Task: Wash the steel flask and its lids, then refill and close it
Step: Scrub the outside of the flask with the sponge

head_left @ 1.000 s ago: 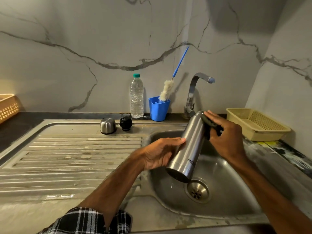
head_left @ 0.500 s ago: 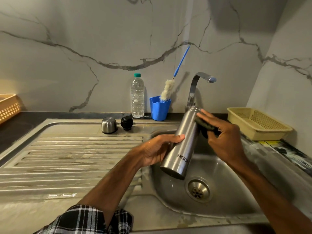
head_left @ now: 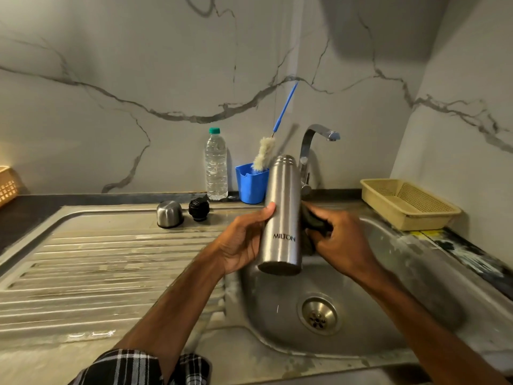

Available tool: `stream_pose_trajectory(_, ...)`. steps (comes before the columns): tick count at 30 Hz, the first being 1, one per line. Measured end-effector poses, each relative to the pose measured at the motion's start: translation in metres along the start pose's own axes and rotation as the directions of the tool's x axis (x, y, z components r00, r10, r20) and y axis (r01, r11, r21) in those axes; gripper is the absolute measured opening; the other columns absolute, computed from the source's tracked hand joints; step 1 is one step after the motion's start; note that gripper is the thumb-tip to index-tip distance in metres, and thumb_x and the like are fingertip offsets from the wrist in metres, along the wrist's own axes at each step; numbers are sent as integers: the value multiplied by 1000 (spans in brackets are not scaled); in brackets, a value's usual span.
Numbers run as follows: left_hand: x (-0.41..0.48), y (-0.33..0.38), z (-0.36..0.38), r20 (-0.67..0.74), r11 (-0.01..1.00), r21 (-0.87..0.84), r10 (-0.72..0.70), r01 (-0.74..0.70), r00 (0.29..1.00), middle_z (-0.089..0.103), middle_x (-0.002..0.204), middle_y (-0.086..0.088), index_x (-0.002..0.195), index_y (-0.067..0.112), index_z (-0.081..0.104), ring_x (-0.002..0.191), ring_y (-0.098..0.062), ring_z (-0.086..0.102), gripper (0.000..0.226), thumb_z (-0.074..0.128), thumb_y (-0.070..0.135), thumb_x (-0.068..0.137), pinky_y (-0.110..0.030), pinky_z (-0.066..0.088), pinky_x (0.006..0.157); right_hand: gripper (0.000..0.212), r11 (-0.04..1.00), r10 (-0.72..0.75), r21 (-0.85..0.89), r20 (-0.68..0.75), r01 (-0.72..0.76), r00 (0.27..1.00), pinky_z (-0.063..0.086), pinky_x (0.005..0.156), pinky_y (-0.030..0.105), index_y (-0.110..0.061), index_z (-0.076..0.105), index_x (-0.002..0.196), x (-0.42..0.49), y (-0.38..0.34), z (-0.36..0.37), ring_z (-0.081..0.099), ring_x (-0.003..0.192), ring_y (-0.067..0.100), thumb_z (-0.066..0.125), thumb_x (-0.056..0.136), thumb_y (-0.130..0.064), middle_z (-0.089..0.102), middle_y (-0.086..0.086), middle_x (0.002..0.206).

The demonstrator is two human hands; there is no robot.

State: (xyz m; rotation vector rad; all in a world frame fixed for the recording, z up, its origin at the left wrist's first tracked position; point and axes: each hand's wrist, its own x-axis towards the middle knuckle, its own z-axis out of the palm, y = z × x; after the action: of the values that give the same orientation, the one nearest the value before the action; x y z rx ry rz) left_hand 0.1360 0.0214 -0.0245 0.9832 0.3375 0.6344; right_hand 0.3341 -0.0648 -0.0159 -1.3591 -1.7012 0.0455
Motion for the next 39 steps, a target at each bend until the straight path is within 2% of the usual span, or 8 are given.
stream_pose_trajectory(3,2,0,4,-73,995,-80,54,-60,996,63,132,-25,143,-3,47,112,-33,68,77,78,32,81,-42,59,93,61,999,52,4,-52,-51,997,44,104,16,-21,60,136,1,1,-1,57,123,2,69,83,6,64,-7,132)
stream_pose_trajectory(8,7,-7,17,-180,981,-159,79,-109,981,65,129,-24,143,0,43,110,-33,69,66,68,35,93,-41,63,75,59,953,223,242,-158,-181,962,45,103,20,-22,60,136,-6,-16,-14,55,124,-1,70,85,5,63,-8,134)
stream_pose_trajectory(16,4,-19,55,-251,963,-228,84,-143,964,71,119,-24,131,3,49,115,-35,68,45,64,30,98,-45,64,77,54,972,171,218,-374,-93,912,51,98,18,-19,63,133,-64,-36,-27,57,116,-11,68,85,8,65,-11,127)
stream_pose_trajectory(20,8,-28,66,-305,939,-286,98,-189,947,72,115,-22,135,3,47,101,-31,74,50,68,27,95,-47,63,81,63,1000,-9,-7,-450,7,893,49,104,28,-15,60,136,-70,-39,-15,58,125,10,68,81,15,61,2,138)
stream_pose_trajectory(28,14,-22,57,-388,905,-345,103,-248,916,67,124,-25,139,3,47,111,-35,69,57,69,30,95,-45,63,83,73,959,-245,-212,-271,191,931,44,109,28,-10,61,134,-73,-32,-3,49,136,19,62,71,26,51,2,145)
stream_pose_trajectory(33,14,-29,60,-384,937,-277,94,-211,919,67,124,-24,140,6,43,110,-37,70,59,72,25,92,-52,60,87,66,993,-12,-111,-470,-45,883,55,93,40,-13,55,138,-61,-30,-4,60,117,19,67,80,16,64,11,133)
stream_pose_trajectory(37,14,-25,57,-403,929,-291,99,-230,910,66,124,-24,137,6,46,109,-35,69,54,69,28,95,-45,64,74,67,943,-256,-286,-301,169,919,48,102,34,-7,59,134,-70,-33,2,55,130,26,67,75,21,52,5,143)
stream_pose_trajectory(39,14,-25,57,-399,938,-271,96,-217,912,66,124,-24,135,8,46,109,-36,69,51,70,28,94,-47,63,77,68,954,-228,-263,-320,145,920,51,100,35,-9,59,135,-67,-30,-2,56,129,22,66,74,22,53,4,143)
